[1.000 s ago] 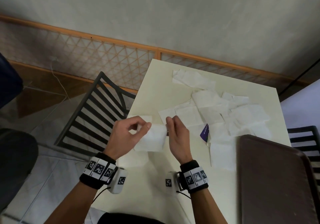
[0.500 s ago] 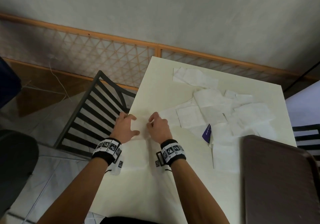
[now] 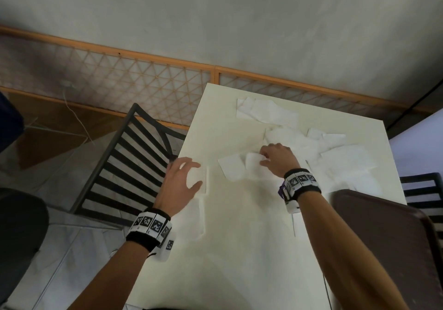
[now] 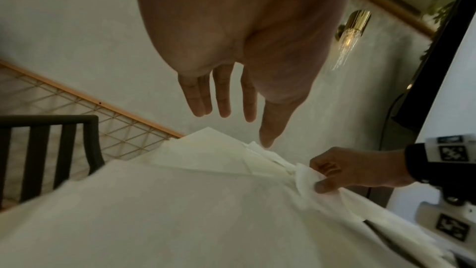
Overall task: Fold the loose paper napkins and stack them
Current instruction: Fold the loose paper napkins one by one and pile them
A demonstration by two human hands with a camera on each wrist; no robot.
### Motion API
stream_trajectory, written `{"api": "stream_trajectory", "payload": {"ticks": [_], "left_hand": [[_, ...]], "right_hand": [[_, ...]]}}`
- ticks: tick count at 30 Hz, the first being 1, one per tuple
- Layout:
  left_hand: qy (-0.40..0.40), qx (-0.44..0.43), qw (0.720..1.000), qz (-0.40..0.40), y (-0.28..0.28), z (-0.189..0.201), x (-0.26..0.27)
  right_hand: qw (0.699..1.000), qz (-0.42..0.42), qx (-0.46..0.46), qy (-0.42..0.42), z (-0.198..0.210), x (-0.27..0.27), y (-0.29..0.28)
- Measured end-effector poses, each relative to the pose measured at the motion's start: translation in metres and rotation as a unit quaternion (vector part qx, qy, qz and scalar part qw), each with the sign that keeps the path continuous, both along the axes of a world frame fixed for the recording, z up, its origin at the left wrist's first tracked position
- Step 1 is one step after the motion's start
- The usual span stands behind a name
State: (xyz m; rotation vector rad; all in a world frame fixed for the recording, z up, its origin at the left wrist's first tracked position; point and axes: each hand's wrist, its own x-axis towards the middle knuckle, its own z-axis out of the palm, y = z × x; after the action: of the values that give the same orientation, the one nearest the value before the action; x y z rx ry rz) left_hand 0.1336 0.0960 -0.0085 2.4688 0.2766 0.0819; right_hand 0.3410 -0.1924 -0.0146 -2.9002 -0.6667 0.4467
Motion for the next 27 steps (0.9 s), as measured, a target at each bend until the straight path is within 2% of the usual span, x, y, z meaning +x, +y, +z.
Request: {"api": "stream_trajectory", "payload": {"ticks": [2,5,8,10,12,16,20,24,27], "left_hand": [[-0.015,-0.061,0.998,-0.011,-0.013,0.006,-0.005],[0.003,-0.183,0.983,-0.004,-0.035,0.011,-0.014],[-0.005,-0.317,0.948,0.02,-0.061,0.024,-0.016],[-0.038,-0.395,0.917,0.044,-0.076,0.036,-0.015],[-0.083,-0.42,0.901,0.072,-0.085,0.044,-0.016],[-0.113,-0.398,0.906,0.087,-0.084,0.04,-0.019],[-0.084,-0.453,0.886,0.056,-0.085,0.041,-0.023],[-0.041,-0.509,0.86,0.004,-0.09,0.048,-0.031],[-0.026,-0.519,0.855,0.002,-0.093,0.049,-0.033]], "right_hand": [[0.994,-0.026,0.101,0.018,0.01,-0.011,-0.001],[0.958,-0.073,0.269,0.062,0.042,-0.046,0.005],[0.899,-0.099,0.413,0.104,0.067,-0.09,0.015],[0.86,-0.137,0.474,0.129,0.074,-0.114,0.02],[0.835,-0.171,0.504,0.142,0.071,-0.134,0.022],[0.782,-0.235,0.552,0.167,0.065,-0.165,0.02],[0.746,-0.267,0.59,0.154,0.054,-0.186,0.02],[0.69,-0.301,0.637,0.166,0.037,-0.199,0.022],[0.672,-0.324,0.652,0.135,0.034,-0.206,0.022]]}}
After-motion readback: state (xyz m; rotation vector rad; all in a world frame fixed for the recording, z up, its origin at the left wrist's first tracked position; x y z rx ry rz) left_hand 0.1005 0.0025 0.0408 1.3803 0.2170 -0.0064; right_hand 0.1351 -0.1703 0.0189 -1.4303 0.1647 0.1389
